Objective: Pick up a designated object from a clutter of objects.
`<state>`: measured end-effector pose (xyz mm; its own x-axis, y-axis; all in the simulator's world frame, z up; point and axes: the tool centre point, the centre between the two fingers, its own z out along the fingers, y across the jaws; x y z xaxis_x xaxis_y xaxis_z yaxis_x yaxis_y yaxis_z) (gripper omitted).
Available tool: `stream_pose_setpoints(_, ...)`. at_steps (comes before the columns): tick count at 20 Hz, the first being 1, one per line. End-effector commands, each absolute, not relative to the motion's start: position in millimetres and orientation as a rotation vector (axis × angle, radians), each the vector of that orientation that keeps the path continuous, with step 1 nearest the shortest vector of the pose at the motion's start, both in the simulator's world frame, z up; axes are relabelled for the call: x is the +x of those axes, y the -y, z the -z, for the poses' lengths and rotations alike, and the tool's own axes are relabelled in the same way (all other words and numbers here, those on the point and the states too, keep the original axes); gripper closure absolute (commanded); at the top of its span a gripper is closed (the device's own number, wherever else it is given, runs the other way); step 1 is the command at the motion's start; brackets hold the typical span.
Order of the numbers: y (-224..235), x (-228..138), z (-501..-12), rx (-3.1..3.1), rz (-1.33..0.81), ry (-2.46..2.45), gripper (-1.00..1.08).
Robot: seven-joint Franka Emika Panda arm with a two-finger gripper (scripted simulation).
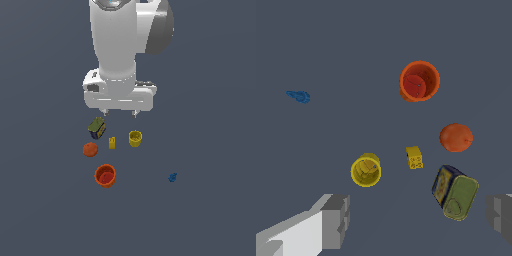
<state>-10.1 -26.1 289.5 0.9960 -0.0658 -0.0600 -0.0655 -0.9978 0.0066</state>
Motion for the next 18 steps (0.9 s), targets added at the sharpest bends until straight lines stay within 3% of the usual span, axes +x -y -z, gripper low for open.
stream_pose_setpoints(1,27,-10,-284,3.135,0.094,0.098,-0.92)
stream_pose_setpoints(18,55,-19,-175,3.150,0.048,-0.007,-0.92)
